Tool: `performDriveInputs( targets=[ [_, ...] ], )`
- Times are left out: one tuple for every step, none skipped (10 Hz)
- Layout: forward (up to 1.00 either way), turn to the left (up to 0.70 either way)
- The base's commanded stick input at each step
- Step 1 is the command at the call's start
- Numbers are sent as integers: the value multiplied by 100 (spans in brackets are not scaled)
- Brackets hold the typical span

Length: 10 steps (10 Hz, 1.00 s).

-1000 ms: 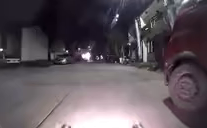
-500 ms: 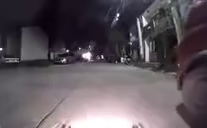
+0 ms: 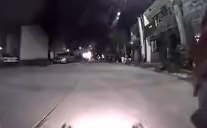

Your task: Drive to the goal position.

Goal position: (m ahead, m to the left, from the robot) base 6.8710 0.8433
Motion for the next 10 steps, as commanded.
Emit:
performDriveInputs(
  targets=[
    [60,0],
    [60,-2],
    [60,-9],
    [60,-15],
    [60,-15],
    [60,-15],
    [60,-15],
    [60,-15],
    [60,-15],
    [60,-15]
  ],
)
